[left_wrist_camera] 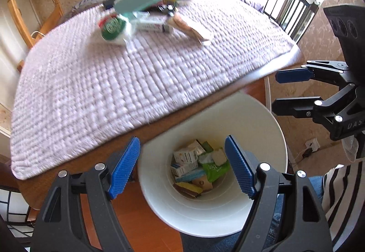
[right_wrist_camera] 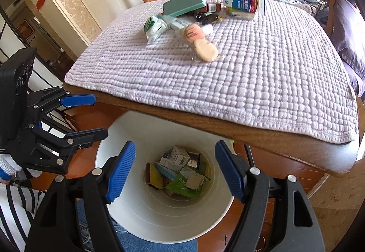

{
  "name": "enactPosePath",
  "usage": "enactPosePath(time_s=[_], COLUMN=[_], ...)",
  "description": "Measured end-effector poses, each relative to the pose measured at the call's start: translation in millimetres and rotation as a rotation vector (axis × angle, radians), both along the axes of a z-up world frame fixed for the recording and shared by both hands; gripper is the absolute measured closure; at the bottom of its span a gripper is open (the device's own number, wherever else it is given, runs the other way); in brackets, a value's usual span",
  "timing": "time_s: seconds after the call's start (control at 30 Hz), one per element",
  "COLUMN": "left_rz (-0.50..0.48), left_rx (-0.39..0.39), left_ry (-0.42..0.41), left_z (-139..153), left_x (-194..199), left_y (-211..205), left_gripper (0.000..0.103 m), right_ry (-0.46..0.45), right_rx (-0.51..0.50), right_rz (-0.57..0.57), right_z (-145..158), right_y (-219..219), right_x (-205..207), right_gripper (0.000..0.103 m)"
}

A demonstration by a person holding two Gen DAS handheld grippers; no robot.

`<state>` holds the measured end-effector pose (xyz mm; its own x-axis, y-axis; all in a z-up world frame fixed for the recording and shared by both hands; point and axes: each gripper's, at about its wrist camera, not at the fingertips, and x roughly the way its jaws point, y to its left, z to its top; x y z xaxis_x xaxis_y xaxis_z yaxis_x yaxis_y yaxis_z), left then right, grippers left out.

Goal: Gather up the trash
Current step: 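Move both open tools back over the quilt toward the remaining items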

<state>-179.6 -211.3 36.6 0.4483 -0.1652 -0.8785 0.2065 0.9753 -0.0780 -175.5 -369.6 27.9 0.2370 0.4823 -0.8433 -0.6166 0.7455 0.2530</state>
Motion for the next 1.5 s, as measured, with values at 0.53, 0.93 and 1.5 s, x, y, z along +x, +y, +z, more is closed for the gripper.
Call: enactPosePath(time_s=[0.53,0.93,1.5], left_rz=[0.269,0.363,0.316], left_rx=[0.048,0.038,0.050], left_ry=[-0.103,-0.091,-0.090], left_z=[20,-13,-38], left_x=[97,171,195], left_y=[119,181,193], left_gripper=[0.025,0.025,0.021], right_ry=[-0.163,-0.176,-0.209], right_rx=[-0.106,-0.125,-0.133], right_rz=[-0.165,-0.235,-0.188], right_z=[10,-10,-23], right_y=[-33,-45,-43], right_x=[138,237,260], right_gripper=[0.031,0.031,0.030])
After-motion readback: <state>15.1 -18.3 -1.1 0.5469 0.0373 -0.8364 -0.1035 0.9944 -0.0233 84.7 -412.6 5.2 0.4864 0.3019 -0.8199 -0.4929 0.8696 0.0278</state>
